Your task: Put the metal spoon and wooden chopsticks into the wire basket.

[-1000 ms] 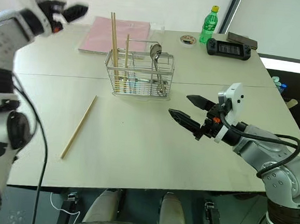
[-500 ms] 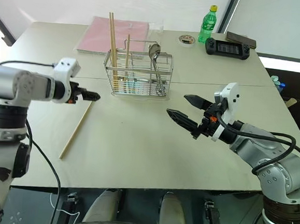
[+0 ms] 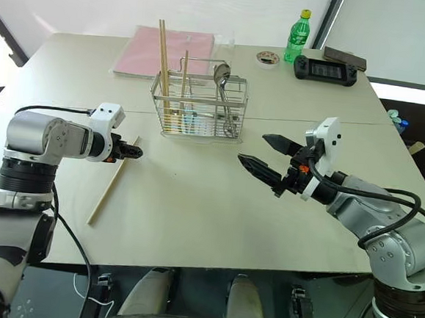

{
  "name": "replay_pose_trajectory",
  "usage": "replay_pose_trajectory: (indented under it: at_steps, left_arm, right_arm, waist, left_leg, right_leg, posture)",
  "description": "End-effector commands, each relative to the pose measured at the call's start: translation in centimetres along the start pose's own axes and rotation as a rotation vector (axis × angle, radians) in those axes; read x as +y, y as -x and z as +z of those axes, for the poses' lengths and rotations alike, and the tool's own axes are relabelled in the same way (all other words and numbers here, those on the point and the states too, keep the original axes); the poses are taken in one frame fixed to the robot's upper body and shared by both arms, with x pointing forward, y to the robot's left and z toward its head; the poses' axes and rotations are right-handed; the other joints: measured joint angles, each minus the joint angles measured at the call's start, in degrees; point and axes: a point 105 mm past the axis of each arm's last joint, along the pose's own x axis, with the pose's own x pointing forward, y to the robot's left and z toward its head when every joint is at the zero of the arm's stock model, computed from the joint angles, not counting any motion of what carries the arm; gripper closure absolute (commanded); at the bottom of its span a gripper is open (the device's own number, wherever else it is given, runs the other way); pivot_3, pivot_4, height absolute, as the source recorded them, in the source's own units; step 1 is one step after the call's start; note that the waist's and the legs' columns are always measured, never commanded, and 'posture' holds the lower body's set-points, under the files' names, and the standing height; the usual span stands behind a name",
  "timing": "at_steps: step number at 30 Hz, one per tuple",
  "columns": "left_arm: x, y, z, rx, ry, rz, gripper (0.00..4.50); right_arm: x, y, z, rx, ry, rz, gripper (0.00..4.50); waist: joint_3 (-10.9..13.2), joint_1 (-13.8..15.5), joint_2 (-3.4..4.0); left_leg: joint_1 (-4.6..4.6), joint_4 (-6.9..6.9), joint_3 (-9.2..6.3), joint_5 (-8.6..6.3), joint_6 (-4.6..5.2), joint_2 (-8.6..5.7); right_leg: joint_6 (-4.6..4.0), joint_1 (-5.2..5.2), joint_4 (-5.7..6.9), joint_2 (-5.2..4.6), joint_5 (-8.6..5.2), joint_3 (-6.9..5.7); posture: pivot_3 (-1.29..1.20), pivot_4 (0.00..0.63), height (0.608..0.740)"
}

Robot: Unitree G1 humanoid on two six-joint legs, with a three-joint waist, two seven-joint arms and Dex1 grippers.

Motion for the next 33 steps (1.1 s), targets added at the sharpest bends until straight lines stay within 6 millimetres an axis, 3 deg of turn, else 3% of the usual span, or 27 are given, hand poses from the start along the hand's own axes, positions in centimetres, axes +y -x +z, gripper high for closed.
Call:
replay_pose_trajectory:
  at_steps: [1,3,5,7,8,11,14,16,18,25,28,33]
  left_arm:
    - [-0.5,-0.3,-0.2,0.018,0.015,-0.027,3.69]
    - [-0.5,-0.1,0.1,0.009,0.021,-0.027,4.46]
    - [-0.3,0.1,0.8,-0.021,0.026,-0.021,4.46]
    - [0.3,0.7,3.7,-0.189,0.019,0.006,4.46]
    - [1.0,1.6,6.5,-0.354,-0.004,0.05,4.46]
    - [2.2,5.9,13.1,-0.783,-0.037,0.135,4.46]
    - [2.4,9.0,16.8,-1.005,0.037,0.1,4.46]
    - [0.7,13.0,19.9,-1.24,-0.033,0.052,4.46]
    - [-1.3,15.2,21.9,-1.375,-0.076,-0.022,4.46]
    - [-6.6,15.6,24.1,-1.458,-0.081,-0.272,4.46]
    - [-8.4,14.5,24.1,-1.447,-0.123,-0.32,4.46]
    - [-9.2,11.7,23.3,-1.365,-0.109,-0.363,4.46]
  right_arm:
    - [0.0,0.3,1.0,-0.042,0.03,-0.009,0.0]
    - [-0.1,0.2,1.1,-0.045,0.03,-0.009,0.0]
    - [-0.1,0.2,1.1,-0.046,0.031,-0.006,0.0]
    - [-0.1,0.1,1.1,-0.046,0.031,-0.004,0.0]
    - [-0.1,0.1,1.1,-0.046,0.031,-0.004,0.0]
    - [-0.1,0.1,1.1,-0.045,0.031,-0.002,0.0]
    - [0.0,0.0,1.1,-0.043,0.031,0.002,0.0]
    - [-0.1,0.0,1.1,-0.043,0.032,0.002,0.0]
    - [-0.1,0.0,1.2,-0.042,0.033,0.002,0.0]
    - [0.0,0.0,1.1,-0.043,0.036,-0.002,0.0]
    - [0.1,0.1,1.2,-0.05,0.036,-0.012,0.0]
    - [0.0,0.5,1.3,-0.061,0.034,-0.032,0.0]
  waist:
    - [0.0,-0.03,0.0]
    - [0.0,-0.06,0.0]
    - [0.0,-0.08,0.0]
    - [0.0,0.01,0.0]
    - [0.02,0.04,-0.03]
    - [0.11,0.06,-0.19]
    - [0.12,0.04,-0.2]
    - [0.11,-0.04,-0.18]
    - [0.11,0.06,-0.18]
    - [0.11,-0.11,-0.19]
    - [0.11,-0.23,-0.19]
    - [0.12,-0.43,-0.2]
  left_leg:
    - [0.0,0.0,0.0,0.0,0.0,0.0]
    - [0.0,0.0,0.0,0.0,0.0,0.0]
    - [0.0,0.0,0.0,0.0,0.0,0.0]
    - [-0.01,0.0,0.0,0.0,0.0,0.0]
    - [-0.01,0.0,0.0,0.0,0.0,0.0]
    - [-0.11,0.0,0.0,0.04,-0.07,0.02]
    - [-0.2,-0.01,0.01,0.06,-0.11,0.01]
    - [-0.19,-0.03,0.04,0.05,-0.1,0.0]
    - [-0.18,-0.04,0.07,0.05,-0.09,-0.01]
    - [-0.12,0.02,0.07,0.05,-0.08,-0.02]
    - [-0.12,0.01,0.06,0.05,-0.08,-0.01]
    - [-0.13,-0.02,0.06,0.05,-0.07,-0.01]
  right_leg:
    - [0.0,0.0,0.0,0.0,0.0,0.0]
    - [0.0,-0.01,0.0,0.0,0.0,0.0]
    - [0.0,-0.01,-0.01,0.0,0.0,0.0]
    - [0.0,-0.01,-0.01,0.0,0.0,0.0]
    - [0.0,-0.02,-0.01,0.0,0.0,0.0]
    - [-0.06,-0.14,-0.06,0.0,0.04,-0.01]
    - [-0.06,-0.18,-0.14,-0.01,0.06,0.0]
    - [-0.04,-0.13,-0.22,-0.02,0.06,0.0]
    - [-0.03,-0.11,-0.21,-0.04,0.06,-0.01]
    - [0.0,-0.01,-0.18,-0.03,0.05,-0.03]
    - [0.01,-0.02,-0.17,-0.03,0.05,-0.03]
    - [0.01,-0.1,-0.07,-0.02,0.05,-0.02]
  posture:
    - [0.0,0.15,0.731]
    - [0.0,0.15,0.731]
    - [0.0,0.15,0.731]
    - [0.0,0.15,0.731]
    - [0.0,0.15,0.731]
    - [0.0,0.15,0.731]
    - [0.0,0.15,0.731]
    - [0.0,0.15,0.731]
    - [0.0,0.15,0.731]
    - [0.0,0.15,0.731]
    - [0.0,0.15,0.731]
    - [0.0,0.15,0.731]
